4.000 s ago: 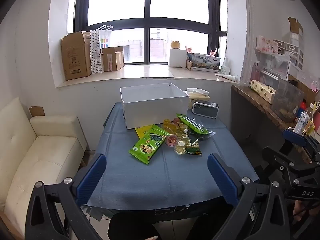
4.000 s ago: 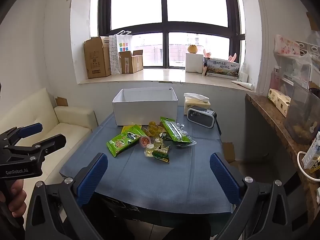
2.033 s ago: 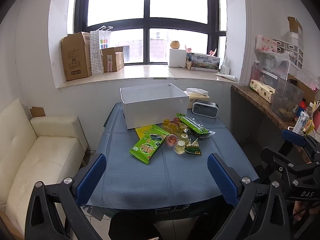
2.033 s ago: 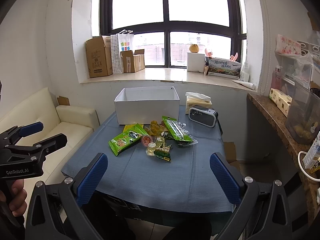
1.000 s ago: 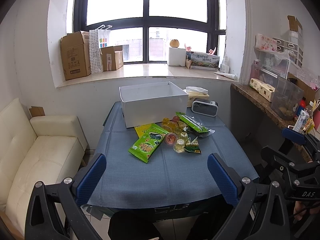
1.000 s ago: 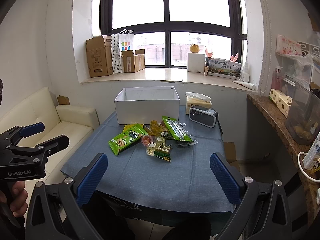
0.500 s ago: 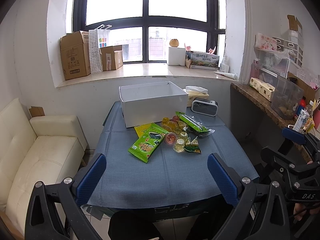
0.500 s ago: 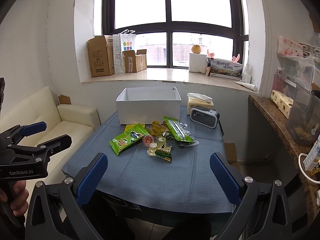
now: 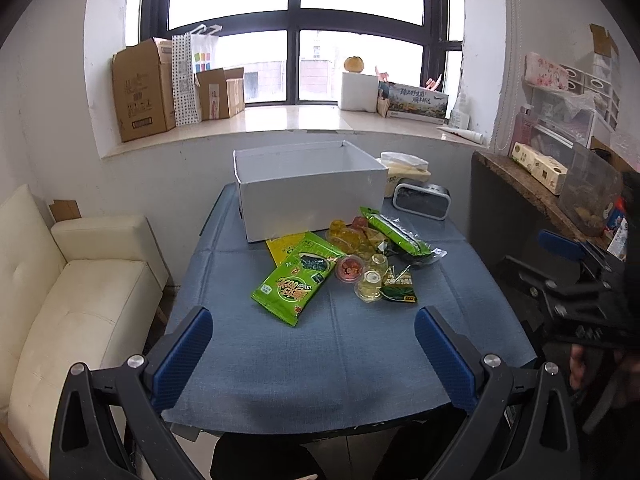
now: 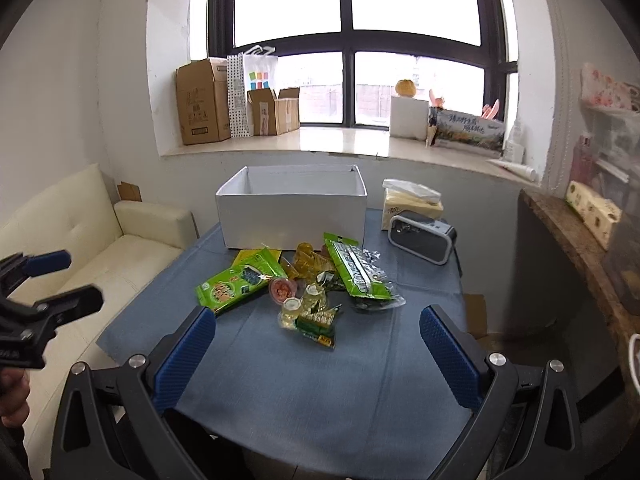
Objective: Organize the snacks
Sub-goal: 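Grasp the green-and-white snack bar with the right gripper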
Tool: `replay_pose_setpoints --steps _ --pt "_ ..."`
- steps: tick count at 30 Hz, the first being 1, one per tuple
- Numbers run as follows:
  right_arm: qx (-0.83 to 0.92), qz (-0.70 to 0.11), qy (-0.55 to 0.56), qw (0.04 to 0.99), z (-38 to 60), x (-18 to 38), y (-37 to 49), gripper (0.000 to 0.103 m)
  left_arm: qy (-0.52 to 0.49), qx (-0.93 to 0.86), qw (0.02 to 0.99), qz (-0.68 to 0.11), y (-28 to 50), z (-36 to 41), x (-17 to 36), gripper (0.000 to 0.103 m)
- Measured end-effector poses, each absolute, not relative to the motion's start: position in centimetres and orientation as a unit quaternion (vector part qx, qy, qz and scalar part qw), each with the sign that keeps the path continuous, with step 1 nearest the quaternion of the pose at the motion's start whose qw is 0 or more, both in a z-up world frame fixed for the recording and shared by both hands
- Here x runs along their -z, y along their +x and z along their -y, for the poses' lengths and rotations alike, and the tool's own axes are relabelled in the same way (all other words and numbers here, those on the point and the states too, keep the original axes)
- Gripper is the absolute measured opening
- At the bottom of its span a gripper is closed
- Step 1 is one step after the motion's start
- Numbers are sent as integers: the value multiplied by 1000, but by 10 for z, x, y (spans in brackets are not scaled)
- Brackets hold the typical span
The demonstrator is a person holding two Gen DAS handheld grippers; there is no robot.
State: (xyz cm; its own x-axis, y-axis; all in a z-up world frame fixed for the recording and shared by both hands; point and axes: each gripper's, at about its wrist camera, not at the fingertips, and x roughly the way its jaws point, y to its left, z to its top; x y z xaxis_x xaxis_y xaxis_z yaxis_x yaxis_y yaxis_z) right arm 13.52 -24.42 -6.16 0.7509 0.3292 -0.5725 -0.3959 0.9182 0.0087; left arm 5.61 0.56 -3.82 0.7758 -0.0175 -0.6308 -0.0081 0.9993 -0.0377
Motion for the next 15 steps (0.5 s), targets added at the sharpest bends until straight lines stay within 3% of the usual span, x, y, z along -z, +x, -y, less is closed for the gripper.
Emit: replay_pose_setpoints --steps 15 --pt "-253 -433 -64 863 229 167 354 103 -37 23 921 -388 138 -29 102 103"
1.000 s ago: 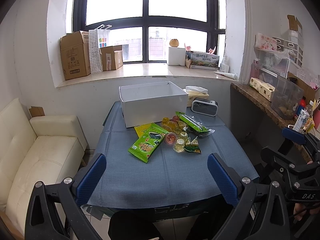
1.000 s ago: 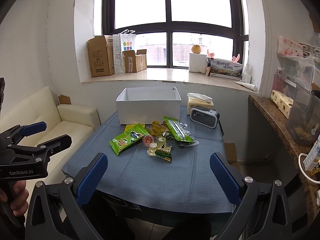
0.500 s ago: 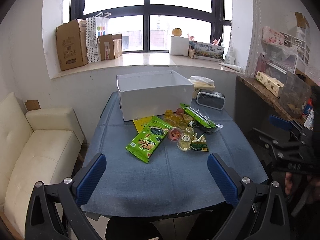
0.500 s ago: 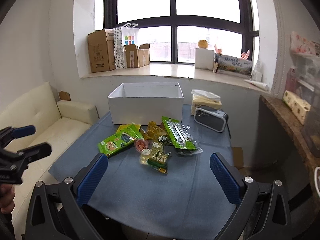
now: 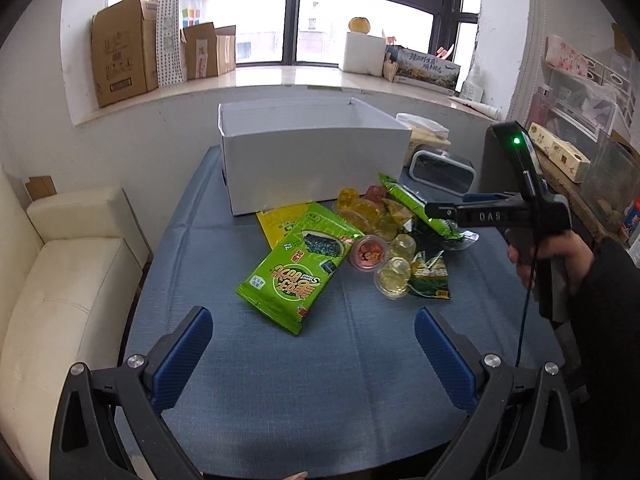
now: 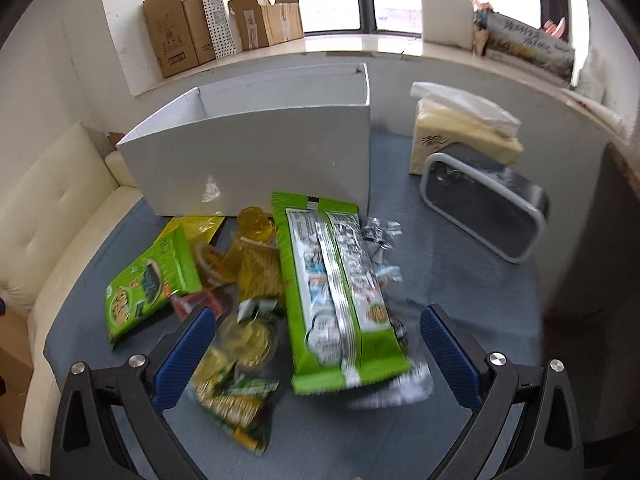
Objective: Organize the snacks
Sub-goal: 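Grasp the green-and-white snack bar with the right gripper, then lift the snack bar with the right gripper while the left gripper grasps the green seaweed packet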
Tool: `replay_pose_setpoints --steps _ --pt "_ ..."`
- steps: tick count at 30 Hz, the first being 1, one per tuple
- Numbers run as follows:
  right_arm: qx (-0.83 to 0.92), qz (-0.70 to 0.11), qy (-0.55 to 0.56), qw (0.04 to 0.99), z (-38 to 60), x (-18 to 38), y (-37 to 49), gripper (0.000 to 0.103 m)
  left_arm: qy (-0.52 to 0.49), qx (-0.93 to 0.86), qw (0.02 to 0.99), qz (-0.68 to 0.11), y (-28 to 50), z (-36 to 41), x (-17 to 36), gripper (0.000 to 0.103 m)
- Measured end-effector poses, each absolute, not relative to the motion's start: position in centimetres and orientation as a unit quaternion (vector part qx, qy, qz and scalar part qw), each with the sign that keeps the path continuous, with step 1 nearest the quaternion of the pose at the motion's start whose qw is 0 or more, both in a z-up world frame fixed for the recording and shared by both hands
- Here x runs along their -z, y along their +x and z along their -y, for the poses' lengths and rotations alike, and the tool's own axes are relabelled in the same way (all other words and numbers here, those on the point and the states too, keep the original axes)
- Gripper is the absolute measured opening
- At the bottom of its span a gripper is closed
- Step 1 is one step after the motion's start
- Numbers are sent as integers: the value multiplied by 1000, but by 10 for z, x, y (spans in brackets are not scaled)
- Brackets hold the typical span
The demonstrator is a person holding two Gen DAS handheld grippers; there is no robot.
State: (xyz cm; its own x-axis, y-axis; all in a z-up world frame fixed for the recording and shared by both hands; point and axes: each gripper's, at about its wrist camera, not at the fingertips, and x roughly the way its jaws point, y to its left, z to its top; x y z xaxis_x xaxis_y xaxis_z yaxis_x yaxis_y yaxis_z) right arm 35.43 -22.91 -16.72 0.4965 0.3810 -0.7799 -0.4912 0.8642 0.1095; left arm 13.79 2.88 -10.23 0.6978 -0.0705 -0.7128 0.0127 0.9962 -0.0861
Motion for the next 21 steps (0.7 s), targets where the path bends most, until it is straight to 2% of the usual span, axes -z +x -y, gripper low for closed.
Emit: replay_pose_setpoints --steps 9,11,13,21 --pt "-302 -481 5 823 236 202 405 103 -60 42 912 -404 171 -46 138 103" --pt "-325 -481 20 814 238 203 406 90 -59 44 911 -406 177 -45 143 103" --pt "-347 -483 33 804 239 202 404 72 -62 53 910 -406 182 -45 145 103" --pt "-358 -451 -9 817 228 176 369 69 -41 86 909 -405 206 -43 152 103"
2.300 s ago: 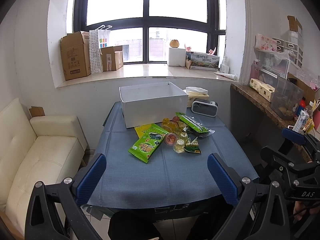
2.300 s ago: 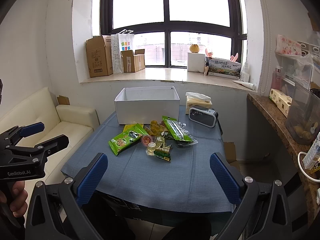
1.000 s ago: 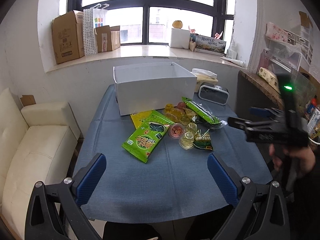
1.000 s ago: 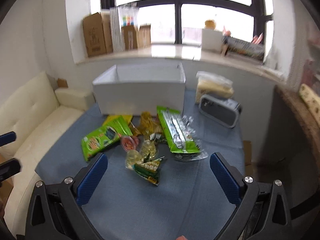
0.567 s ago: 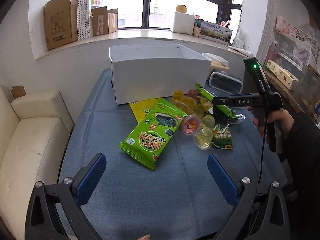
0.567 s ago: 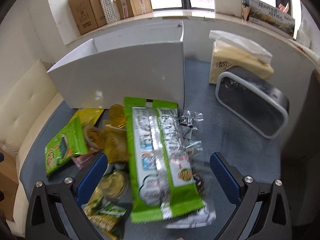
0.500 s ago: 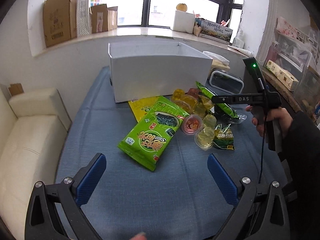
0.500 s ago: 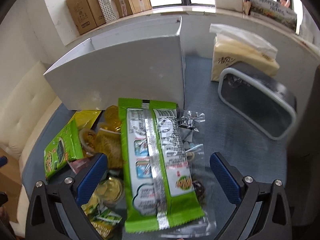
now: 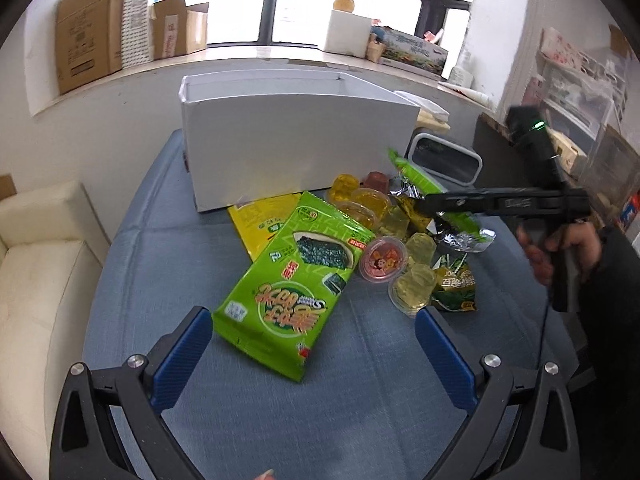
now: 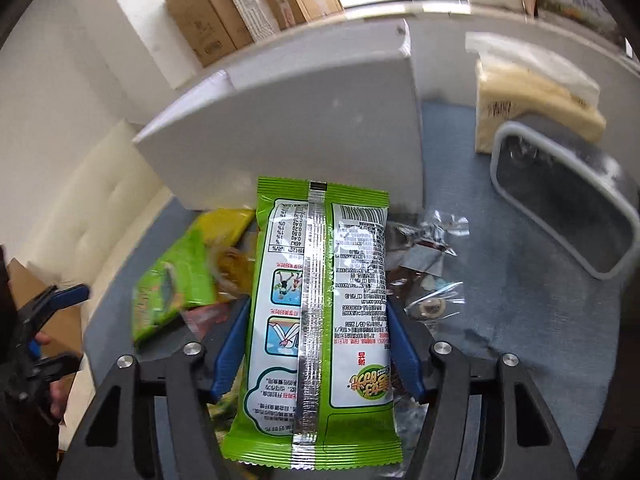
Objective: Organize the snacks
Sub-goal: 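Lift the snack bar with the right gripper while the left gripper grasps the green seaweed packet, then lower both packets into the white box and open both grippers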
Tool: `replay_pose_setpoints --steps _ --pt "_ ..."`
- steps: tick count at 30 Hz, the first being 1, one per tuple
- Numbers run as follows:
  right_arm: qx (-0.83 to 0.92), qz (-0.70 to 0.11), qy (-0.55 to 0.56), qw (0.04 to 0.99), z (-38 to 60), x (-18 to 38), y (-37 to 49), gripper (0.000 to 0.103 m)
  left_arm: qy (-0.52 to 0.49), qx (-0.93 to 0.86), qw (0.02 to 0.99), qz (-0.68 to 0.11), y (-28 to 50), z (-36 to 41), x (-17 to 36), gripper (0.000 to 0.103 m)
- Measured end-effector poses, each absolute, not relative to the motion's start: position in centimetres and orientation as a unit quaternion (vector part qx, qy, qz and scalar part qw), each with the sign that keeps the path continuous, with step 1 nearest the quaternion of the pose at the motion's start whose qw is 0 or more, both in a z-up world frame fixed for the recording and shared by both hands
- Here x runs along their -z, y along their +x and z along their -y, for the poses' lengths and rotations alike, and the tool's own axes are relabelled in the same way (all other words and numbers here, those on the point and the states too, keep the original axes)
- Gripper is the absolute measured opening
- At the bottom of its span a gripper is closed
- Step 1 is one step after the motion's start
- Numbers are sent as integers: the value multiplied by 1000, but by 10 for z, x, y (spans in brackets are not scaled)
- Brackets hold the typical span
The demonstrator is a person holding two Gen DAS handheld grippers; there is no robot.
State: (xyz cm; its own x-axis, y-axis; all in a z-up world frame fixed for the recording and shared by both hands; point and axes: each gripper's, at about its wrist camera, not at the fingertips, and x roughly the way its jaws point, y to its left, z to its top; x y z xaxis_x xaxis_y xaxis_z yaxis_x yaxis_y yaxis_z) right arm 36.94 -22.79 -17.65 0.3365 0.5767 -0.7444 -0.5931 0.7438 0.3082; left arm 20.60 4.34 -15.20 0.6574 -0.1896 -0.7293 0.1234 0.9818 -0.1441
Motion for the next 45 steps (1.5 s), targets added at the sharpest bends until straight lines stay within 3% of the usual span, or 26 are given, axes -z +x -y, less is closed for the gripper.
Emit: replay_pose_setpoints --steps 12,20,21,22,23,31,37,45 --pt "-375 -360 14 854 255 91 251 69 94 156 892 -414 258 -30 174 103" --pt "-369 -350 36 860 272 77 207 69 126 167 867 -451 289 -33 206 103" --pt "-370 -351 37 860 272 77 204 69 129 166 867 -453 290 -32 207 95" --pt "-369 -349 34 861 272 79 203 69 126 168 865 -455 290 -32 208 77" --pt "-368 -349 31 862 271 79 201 69 113 170 866 -456 291 -34 206 73" --pt "-351 -352 35 867 267 86 194 69 79 143 891 -424 259 -41 172 71" --pt "-299 -346 23 889 249 90 202 69 -21 66 917 -392 238 -57 117 71" --pt "-281 -308 11 909 209 71 261 69 -79 21 932 -352 276 -78 51 72"
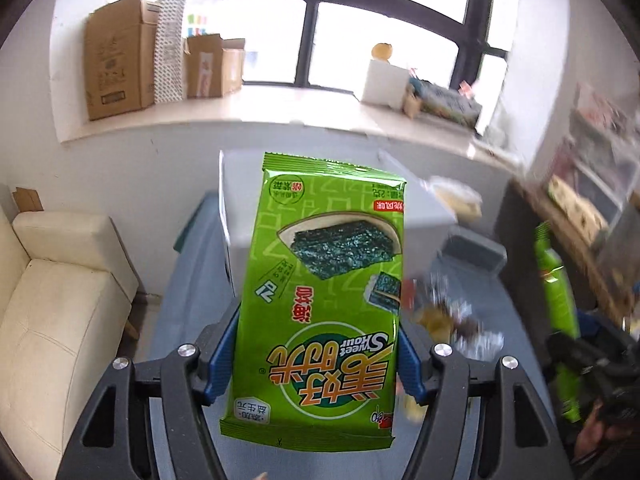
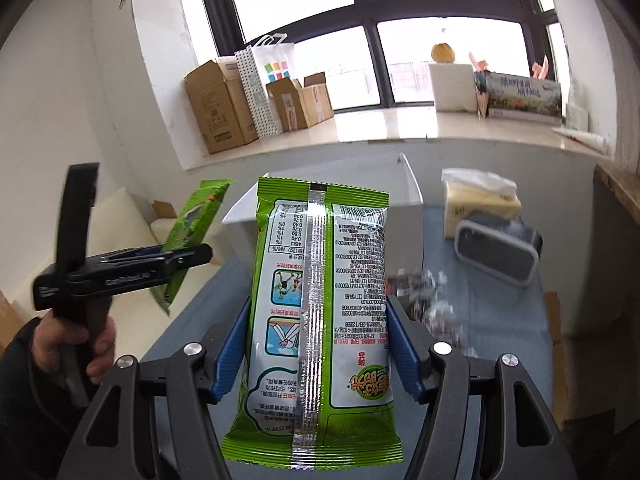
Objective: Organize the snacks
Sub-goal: 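Lower both packets into the white box and open both grippers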
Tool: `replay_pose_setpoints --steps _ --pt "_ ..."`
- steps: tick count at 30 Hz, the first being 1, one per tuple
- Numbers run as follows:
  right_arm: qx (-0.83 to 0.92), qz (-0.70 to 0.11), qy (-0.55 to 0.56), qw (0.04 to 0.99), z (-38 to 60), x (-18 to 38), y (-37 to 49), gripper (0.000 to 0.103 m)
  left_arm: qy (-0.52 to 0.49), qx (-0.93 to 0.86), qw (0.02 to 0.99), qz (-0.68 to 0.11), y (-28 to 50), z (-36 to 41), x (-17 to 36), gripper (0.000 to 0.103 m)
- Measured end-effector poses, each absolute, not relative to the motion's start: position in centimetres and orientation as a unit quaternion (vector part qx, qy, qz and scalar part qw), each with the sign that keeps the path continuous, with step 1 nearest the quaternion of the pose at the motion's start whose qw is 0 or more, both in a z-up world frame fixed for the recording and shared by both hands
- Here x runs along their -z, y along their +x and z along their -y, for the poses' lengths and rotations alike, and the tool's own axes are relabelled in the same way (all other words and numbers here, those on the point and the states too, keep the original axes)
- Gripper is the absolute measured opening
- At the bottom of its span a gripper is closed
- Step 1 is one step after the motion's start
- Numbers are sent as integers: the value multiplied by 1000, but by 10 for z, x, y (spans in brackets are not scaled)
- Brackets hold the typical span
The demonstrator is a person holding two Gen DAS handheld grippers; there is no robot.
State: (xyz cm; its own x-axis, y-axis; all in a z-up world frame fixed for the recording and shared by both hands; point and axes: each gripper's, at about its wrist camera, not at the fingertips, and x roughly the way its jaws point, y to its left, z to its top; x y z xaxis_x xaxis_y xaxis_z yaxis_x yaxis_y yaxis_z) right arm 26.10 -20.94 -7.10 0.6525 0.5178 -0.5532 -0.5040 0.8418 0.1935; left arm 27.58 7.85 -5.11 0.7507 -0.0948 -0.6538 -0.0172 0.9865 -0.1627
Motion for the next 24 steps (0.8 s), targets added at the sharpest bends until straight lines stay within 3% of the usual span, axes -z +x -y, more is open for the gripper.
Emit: replay_pose_setpoints --steps 7,12,14,15,16,17,20,22,24 --pt "-264 -311 -10 913 160 53 377 69 -95 0 936 -338 355 -91 22 72" --pt "-246 -320 -41 914 134 53 445 69 -114 -5 927 -357 412 -102 32 73" --pt "-249 -336 -33 908 127 56 466 73 -115 4 922 -369 429 -104 41 75" --pt "-242 -348 -33 905 125 58 475 78 -116 5 921 -371 436 -105 47 82" --pt "-230 -355 -36 906 123 60 483 89 -114 5 920 -375 441 -105 52 98" --pt "-212 -352 -40 911 124 61 486 92 -115 5 920 -375 445 -106 56 103" --pt "-196 -342 -13 919 138 61 489 94 -121 2 920 -374 443 -112 64 103" --pt "-197 -341 11 919 149 63 486 103 -119 8 920 -373 440 -114 67 103" --pt "-197 -338 12 920 156 65 480 103 -109 6 921 -373 436 -114 70 103"
